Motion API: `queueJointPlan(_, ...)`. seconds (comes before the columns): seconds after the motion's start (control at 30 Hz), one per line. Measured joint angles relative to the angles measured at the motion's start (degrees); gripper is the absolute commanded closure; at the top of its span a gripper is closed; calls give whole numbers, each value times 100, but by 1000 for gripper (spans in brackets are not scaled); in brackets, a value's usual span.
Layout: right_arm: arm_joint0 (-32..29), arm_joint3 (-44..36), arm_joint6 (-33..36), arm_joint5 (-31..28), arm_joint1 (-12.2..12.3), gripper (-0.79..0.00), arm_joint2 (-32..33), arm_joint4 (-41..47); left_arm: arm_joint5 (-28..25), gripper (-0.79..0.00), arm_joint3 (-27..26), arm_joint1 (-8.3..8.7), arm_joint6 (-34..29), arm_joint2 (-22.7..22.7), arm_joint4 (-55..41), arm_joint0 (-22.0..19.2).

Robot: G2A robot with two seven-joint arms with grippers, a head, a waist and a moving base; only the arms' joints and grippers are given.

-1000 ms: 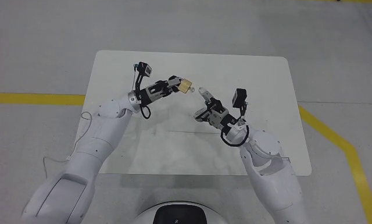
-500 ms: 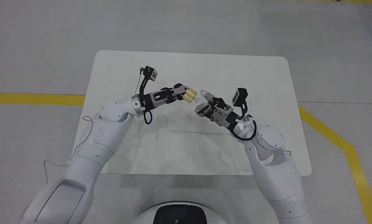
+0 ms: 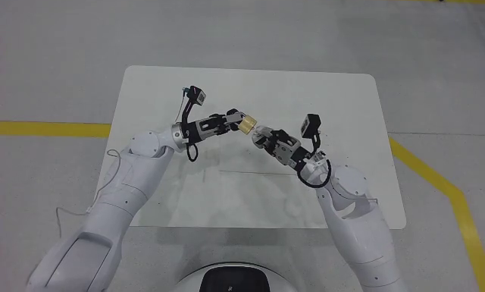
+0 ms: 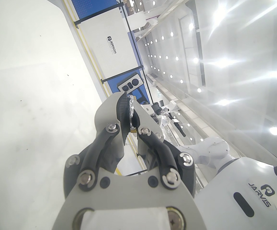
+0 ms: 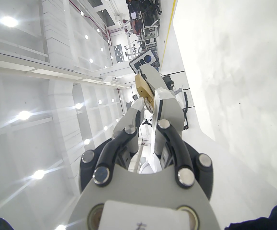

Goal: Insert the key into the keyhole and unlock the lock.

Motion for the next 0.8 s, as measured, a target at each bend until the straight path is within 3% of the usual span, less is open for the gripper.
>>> queueJointPlan(0.07, -5, -18, -26, 2, 0, 0, -28, -23, 8, 0, 6, 2, -15, 6, -11, -7)
queueJointPlan(0.27, 25, 41, 39, 141, -11, 0, -60, 236, 9, 0, 20, 7, -67, 24, -40, -25)
queueJointPlan(0.8, 103, 535, 298, 958, -52, 0, 246, 2374, -111, 0, 23, 16, -94, 67, -84, -32)
